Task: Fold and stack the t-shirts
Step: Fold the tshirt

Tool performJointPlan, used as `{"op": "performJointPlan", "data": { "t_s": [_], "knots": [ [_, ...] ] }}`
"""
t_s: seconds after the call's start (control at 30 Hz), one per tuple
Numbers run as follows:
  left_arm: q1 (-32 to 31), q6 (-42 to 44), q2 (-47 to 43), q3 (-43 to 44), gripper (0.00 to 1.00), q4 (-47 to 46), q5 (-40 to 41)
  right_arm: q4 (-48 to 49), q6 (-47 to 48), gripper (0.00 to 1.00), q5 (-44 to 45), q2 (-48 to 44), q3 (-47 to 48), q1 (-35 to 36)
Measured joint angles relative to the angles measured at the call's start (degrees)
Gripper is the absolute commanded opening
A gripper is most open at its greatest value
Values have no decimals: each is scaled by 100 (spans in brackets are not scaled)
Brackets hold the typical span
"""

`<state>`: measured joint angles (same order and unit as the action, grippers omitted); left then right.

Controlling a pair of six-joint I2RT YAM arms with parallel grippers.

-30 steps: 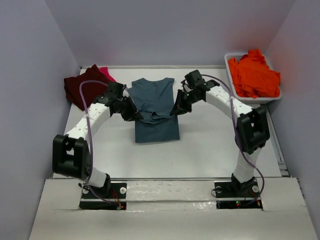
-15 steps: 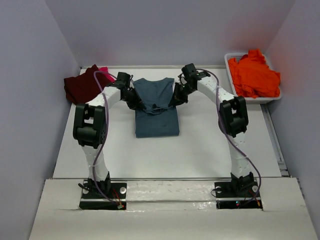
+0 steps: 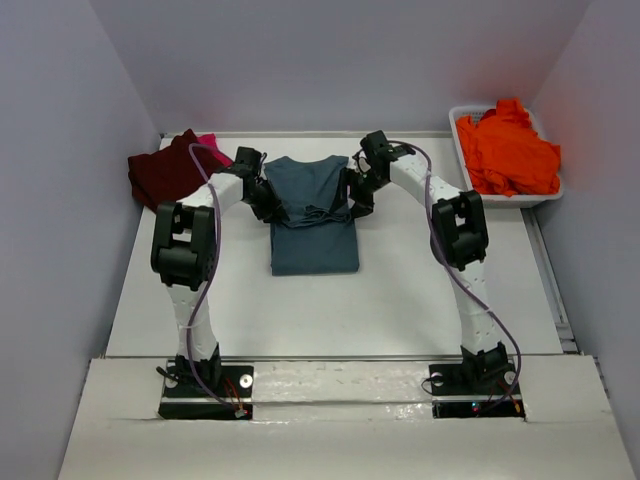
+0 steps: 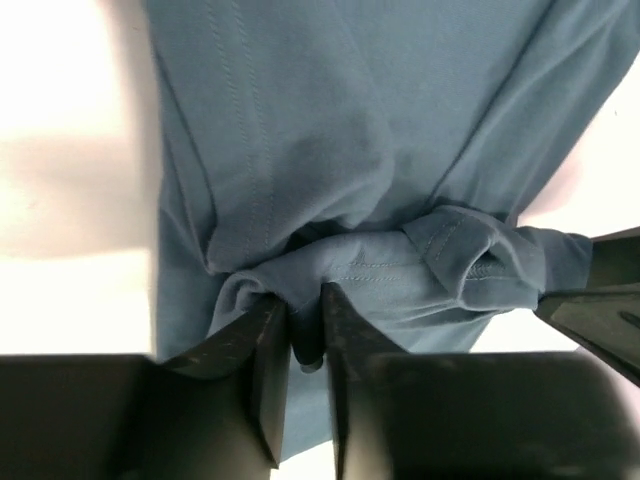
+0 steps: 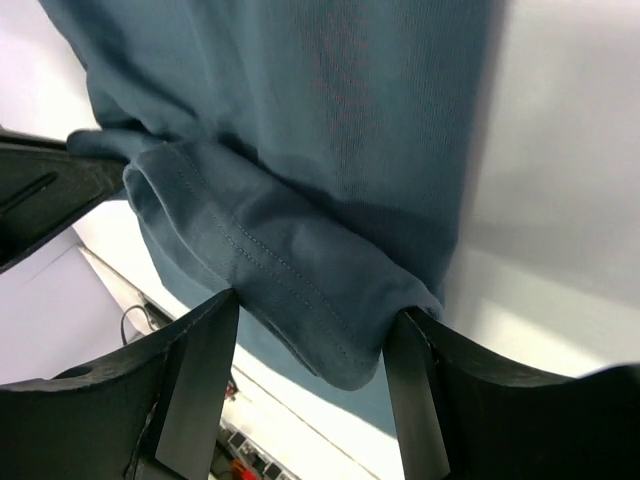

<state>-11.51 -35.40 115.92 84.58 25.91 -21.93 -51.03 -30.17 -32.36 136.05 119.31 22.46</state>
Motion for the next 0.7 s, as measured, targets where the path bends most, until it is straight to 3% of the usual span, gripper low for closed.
{"op": "performJointPlan", "data": {
  "t_s": [0.17,0.2,0.33,0.37,0.4,0.47,0.5,0.57,0.7],
  "knots": [
    [87,-26,-15,0,16,7,109,-24,39,65,-2,238,197,2],
    [122,-22,-24,0,10,4,116,-46,44,65,-7,273,260,2],
    [269,-13,-63,0,12,4,144,-136,63,65,-50,579,772,0],
    [299,-13,-72,0,17,4,144,-157,66,65,-59,621,852,0],
    [343,-11,-85,0,32,4,144,-164,66,66,-68,654,901,0],
    [389,28,-96,0,51,-2,136,-214,70,66,-87,693,1003,0],
    [409,20,-96,0,69,-11,125,-238,79,66,-92,697,1043,0],
    [439,24,-96,0,79,-52,83,-284,96,67,-101,702,1123,-15],
    [444,66,-109,0,85,-271,-127,-302,162,70,-107,702,1250,-39]
  ]
}}
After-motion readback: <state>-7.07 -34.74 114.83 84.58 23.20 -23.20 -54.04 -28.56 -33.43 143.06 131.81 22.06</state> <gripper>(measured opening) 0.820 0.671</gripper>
